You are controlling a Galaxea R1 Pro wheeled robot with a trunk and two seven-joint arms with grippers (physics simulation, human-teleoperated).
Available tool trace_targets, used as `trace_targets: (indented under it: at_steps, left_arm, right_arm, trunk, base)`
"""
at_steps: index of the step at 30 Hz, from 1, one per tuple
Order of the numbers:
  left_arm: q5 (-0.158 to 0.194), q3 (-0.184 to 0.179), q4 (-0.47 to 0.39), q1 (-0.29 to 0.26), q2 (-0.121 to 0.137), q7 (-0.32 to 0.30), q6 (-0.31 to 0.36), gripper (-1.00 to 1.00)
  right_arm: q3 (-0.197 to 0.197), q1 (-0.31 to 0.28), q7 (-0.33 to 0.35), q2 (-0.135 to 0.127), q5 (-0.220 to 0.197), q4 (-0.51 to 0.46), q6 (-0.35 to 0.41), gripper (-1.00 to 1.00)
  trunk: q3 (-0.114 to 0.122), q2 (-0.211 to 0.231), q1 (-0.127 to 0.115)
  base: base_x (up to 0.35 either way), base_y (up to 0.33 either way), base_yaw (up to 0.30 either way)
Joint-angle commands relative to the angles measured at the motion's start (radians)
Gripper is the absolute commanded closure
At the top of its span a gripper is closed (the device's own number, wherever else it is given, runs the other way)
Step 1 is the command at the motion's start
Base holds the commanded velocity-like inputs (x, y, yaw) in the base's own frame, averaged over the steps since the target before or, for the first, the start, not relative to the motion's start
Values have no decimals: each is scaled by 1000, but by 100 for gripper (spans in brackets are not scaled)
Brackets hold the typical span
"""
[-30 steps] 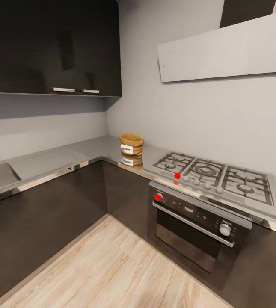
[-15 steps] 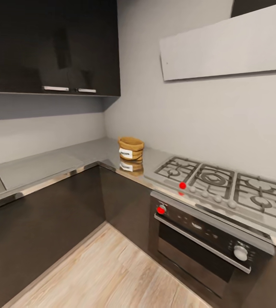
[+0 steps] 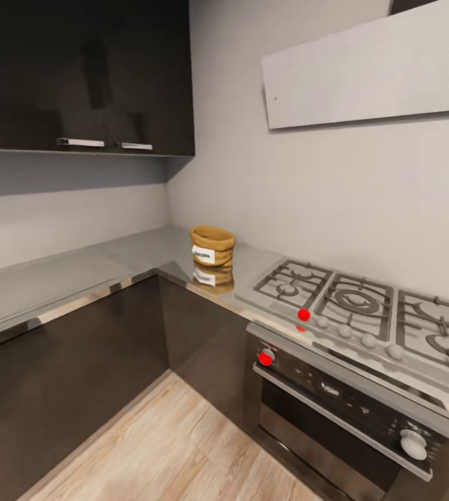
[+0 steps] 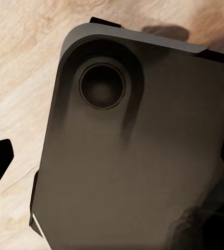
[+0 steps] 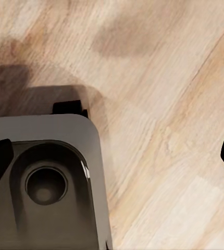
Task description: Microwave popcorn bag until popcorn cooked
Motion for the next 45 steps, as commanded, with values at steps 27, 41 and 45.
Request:
trace_targets:
  at_steps: [27,41,45]
  left_arm:
    - [7,3,0,0,-1,3,-3,-100]
    - [9,5,0,0,-2,3,-4,-100]
    - [10,4,0,0,-2,3,-4,-100]
  right_arm:
    - [-6,-1,-4,-1,15,3,-10,-100]
    - [-6,-1,0,0,18,3,-10,-100]
    - [-6,-1,2,0,18,3,-10,-100]
  trunk:
    - [-1,-1,0]
    - [8,20,-11]
    - [21,48,-27]
  base:
    - [1,0,59]
    - [0,0,0]
    - [0,0,0]
